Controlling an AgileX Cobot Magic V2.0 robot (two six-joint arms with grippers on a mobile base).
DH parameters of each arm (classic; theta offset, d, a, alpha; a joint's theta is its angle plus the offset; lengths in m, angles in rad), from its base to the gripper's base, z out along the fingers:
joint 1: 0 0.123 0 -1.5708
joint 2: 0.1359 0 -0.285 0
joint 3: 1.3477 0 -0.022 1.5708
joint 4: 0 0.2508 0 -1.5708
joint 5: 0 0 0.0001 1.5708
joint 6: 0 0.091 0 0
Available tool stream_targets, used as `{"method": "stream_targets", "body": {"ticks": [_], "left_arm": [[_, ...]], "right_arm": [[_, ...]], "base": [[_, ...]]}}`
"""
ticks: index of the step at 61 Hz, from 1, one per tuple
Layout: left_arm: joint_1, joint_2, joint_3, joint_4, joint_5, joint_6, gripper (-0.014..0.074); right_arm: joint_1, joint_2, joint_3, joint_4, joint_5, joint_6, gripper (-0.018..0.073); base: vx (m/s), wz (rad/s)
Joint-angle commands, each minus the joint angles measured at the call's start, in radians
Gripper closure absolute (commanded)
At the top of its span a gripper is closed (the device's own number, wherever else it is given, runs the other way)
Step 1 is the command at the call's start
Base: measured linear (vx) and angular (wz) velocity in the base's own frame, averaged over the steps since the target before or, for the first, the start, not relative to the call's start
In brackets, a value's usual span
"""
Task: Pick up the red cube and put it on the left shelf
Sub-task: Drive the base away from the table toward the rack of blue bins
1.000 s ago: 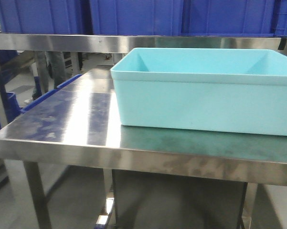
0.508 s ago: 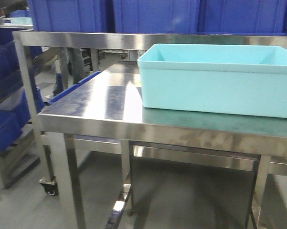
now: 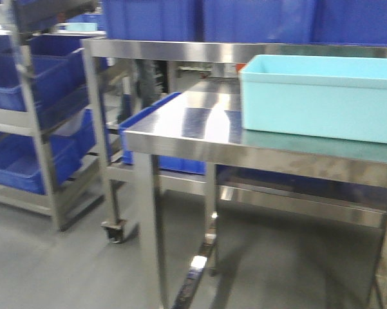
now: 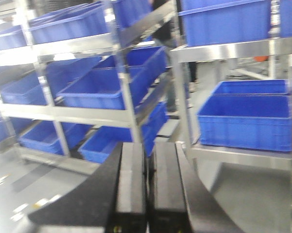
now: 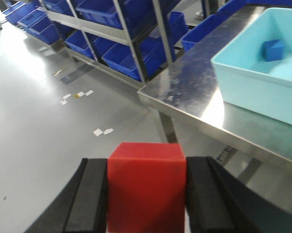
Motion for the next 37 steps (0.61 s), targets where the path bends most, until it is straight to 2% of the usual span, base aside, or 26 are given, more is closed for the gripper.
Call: {"method": "stream_targets", "body": {"ticks": [1,37], "left_arm": [[0.001,-0.015,0.022,-0.005,-0.089,0.001,0.0491],[0.001,-0.015,0.022,-0.005,-0.089,0.001,0.0491]], "right_arm": [[0.002,0.0,-0.026,-0.002,-0.08,-0.008,0.0501],[0.002,0.0,-0.026,-0.002,-0.08,-0.008,0.0501]], "base": [[-0.1,0.59],[-0.08,0.41]]}}
